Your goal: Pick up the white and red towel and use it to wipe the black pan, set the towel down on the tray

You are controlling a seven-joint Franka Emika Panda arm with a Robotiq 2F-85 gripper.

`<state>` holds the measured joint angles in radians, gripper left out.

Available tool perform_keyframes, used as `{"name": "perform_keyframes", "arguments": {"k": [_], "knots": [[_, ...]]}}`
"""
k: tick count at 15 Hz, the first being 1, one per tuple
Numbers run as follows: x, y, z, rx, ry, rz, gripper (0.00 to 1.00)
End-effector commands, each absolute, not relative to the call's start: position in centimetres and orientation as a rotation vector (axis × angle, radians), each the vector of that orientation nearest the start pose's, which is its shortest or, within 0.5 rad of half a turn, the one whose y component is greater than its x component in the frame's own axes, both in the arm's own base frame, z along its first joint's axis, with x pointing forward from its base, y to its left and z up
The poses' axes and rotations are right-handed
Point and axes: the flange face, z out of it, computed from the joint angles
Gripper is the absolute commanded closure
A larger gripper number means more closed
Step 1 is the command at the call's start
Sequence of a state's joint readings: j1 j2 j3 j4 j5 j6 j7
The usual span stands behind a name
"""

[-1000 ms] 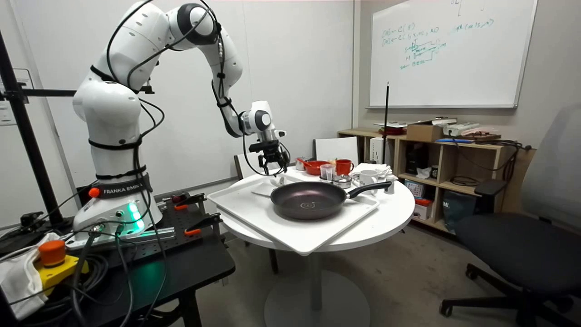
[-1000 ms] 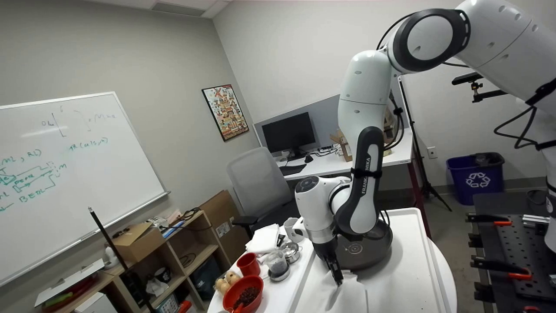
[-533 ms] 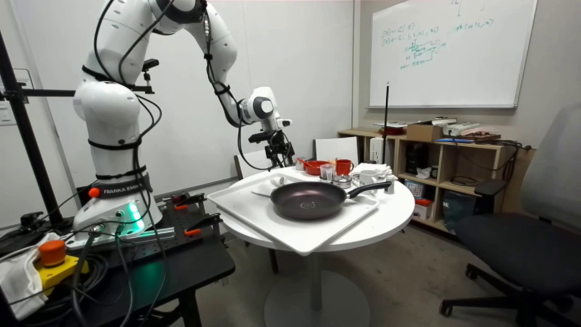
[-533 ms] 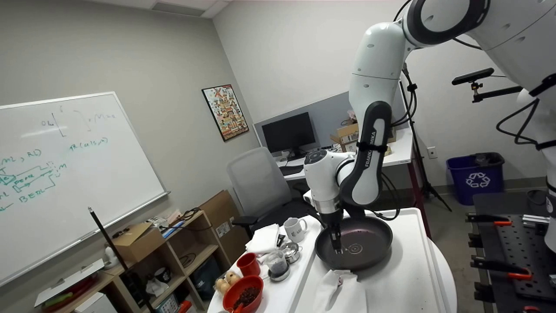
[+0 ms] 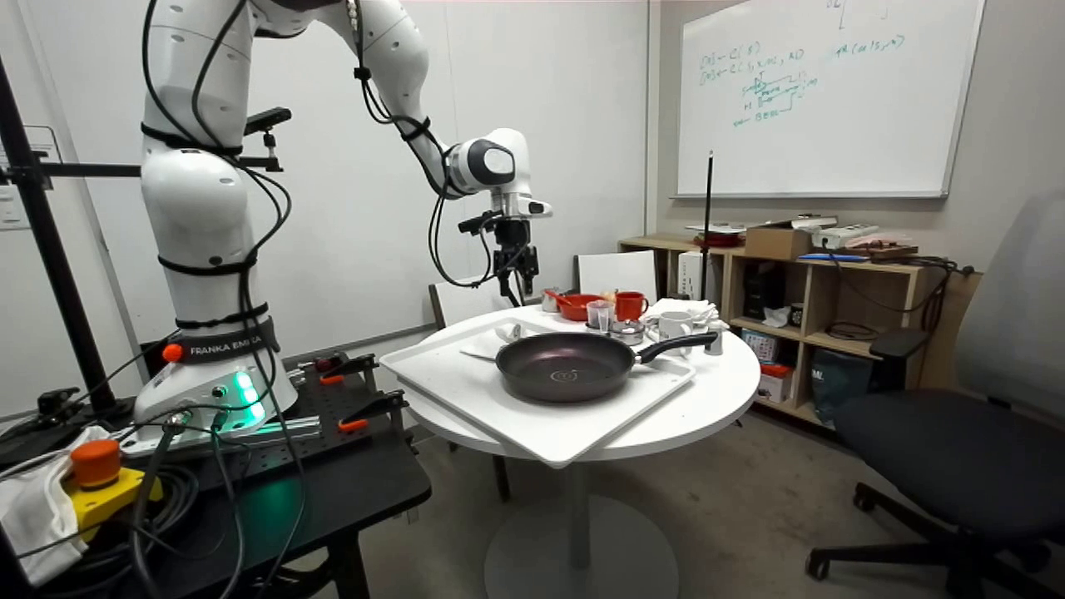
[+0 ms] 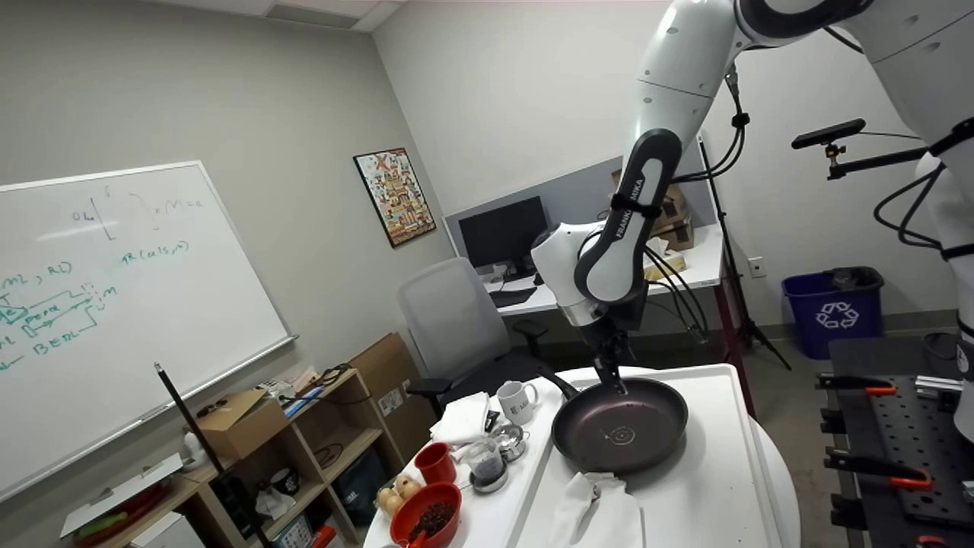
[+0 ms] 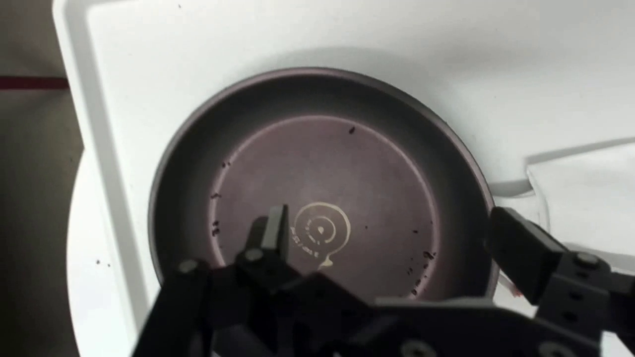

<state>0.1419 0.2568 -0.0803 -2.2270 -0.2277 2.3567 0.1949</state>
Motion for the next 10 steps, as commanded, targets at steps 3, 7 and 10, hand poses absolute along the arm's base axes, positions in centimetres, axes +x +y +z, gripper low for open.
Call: {"name": "perform_keyframes", "arguments": {"k": [3, 7, 10], "knots": [[51.8, -0.4, 24.3, -3.321, 0.113, 0.304, 0.0], [50.0, -2.1, 22.1, -3.328, 0.148, 0.341, 0.0], [50.1, -2.2, 21.9, -3.314, 0.121, 0.363, 0.0]]}}
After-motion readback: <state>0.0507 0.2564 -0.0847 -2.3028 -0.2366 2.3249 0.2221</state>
